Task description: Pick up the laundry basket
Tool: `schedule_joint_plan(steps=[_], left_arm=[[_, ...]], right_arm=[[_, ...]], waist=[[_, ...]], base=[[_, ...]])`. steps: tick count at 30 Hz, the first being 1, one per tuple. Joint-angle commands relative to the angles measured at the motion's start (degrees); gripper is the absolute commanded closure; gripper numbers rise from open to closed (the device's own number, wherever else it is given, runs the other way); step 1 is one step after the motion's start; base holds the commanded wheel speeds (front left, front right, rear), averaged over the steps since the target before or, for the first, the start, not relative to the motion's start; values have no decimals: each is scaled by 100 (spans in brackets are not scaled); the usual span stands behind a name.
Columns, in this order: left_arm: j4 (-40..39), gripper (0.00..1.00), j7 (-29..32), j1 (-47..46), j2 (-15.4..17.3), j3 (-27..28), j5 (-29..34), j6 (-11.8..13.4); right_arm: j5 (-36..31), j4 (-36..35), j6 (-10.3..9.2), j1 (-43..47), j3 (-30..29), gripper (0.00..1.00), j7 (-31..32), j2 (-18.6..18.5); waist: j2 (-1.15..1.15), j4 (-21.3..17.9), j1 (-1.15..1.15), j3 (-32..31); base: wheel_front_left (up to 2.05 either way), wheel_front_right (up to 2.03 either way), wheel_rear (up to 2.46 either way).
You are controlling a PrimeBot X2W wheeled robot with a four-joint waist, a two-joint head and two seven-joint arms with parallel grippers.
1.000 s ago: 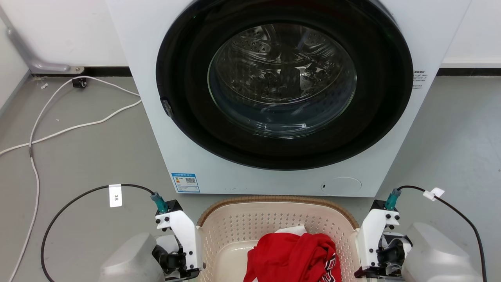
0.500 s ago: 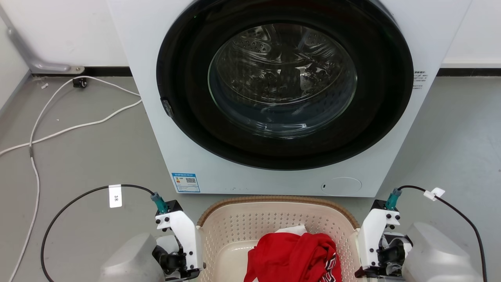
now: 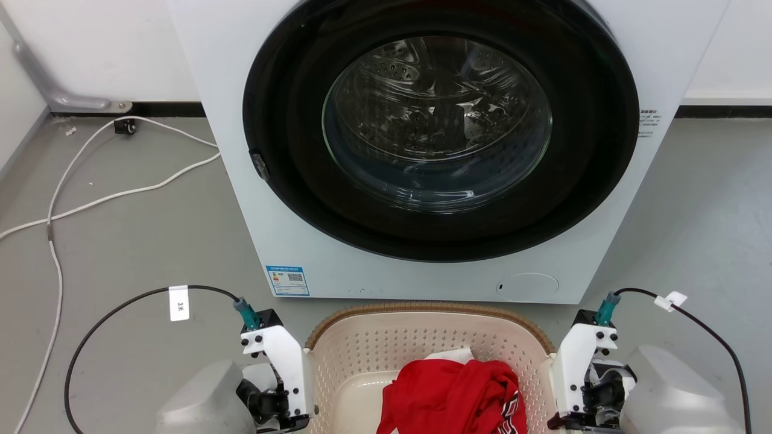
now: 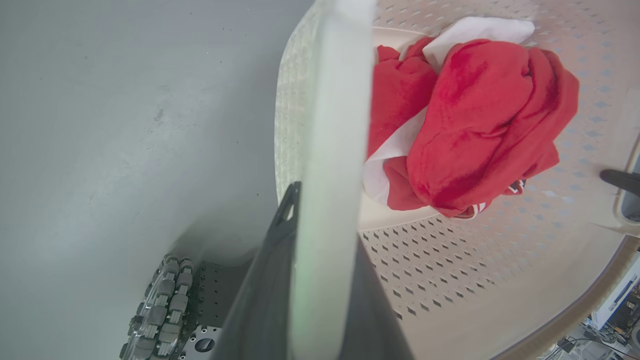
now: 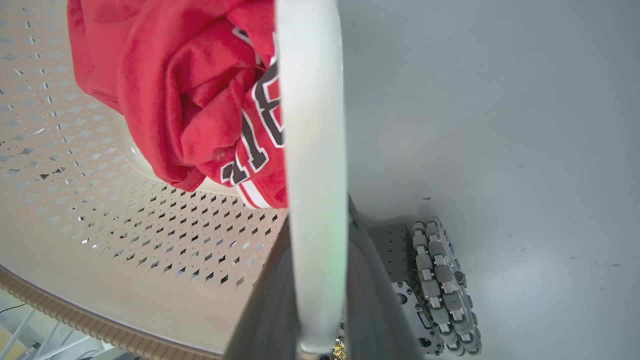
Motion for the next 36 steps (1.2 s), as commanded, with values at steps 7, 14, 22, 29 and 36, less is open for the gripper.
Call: schedule_joint_plan(steps=[7, 14, 22, 29, 36], left_arm=[[-5, 100, -46, 26, -18, -4, -78, -30], [-8, 100, -64, 33, -11, -26, -104, -30], [-16, 100, -74, 46, 1, -51, -119, -30], [-7, 100, -57, 58, 12, -76, -150, -30], [14, 100, -72, 47, -5, -96, -175, -30]], right_arm=[[-63, -1, 17, 108, -53, 100, 6, 46], [-94, -1, 17, 126, -96, 100, 24, 52], [-137, 0, 17, 136, -158, 100, 53, 62], [-190, 0, 17, 133, -197, 100, 61, 70], [-222, -1, 17, 146, -253, 100, 63, 91]], waist=[[0, -2, 0, 2], [0, 0, 0, -2], [0, -10, 0, -3], [0, -21, 0, 0], [0, -23, 0, 6]], base=[[0, 0, 0], [0, 0, 0], [0, 0, 0], [0, 0, 0], [0, 0, 0]])
